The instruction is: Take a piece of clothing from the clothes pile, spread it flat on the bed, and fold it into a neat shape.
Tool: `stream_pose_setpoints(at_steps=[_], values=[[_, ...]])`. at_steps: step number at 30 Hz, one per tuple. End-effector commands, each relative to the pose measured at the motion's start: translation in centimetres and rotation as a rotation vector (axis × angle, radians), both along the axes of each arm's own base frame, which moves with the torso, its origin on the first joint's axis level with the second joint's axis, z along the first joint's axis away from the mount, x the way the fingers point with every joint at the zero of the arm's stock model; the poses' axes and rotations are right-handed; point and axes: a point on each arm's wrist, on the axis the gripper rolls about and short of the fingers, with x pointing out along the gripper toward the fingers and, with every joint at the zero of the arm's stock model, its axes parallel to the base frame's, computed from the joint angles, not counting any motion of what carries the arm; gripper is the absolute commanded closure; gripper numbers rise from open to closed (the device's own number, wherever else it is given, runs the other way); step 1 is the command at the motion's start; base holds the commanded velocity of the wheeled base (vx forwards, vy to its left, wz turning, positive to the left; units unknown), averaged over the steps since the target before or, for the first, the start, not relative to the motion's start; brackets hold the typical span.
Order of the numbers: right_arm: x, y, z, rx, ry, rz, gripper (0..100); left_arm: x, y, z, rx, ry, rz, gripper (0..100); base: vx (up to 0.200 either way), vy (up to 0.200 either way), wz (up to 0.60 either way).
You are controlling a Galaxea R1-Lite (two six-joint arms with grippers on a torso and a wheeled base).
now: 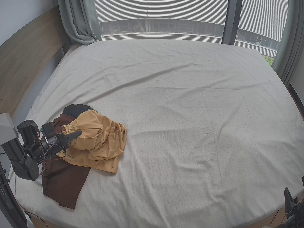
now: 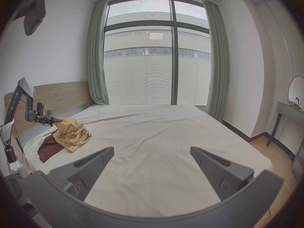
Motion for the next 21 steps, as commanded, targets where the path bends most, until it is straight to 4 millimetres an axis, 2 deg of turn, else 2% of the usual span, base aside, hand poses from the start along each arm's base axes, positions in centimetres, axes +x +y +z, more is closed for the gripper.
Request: stream_pose_setpoints(at_steps=[1,5,11,21], values=[[0.0,0.0,-0.4,-0.001,0.000,-0.001,0,-2.1,-0.9,-0.1,-0.018,-0.006,-0.011,100,0.000,0.000,0.00],[0.0,0.0,-0.4,0.000,0.000,-0.001,0,-2.9,-1.8,0.2,-0.011,0.003,0.008,100,0.000,0.000,0.00],[0.0,0.0,-0.4,0.000,0.000,-0.001,0,-3.0,-3.1,1.1,-0.013,-0.018,0.017,100,0.000,0.000,0.00],[0.0,0.0,-0.4,0.000,-0.002,-0.001,0,-3.1,-6.7,3.0,-0.081,-0.047,-0.051,100,0.000,0.000,0.00]])
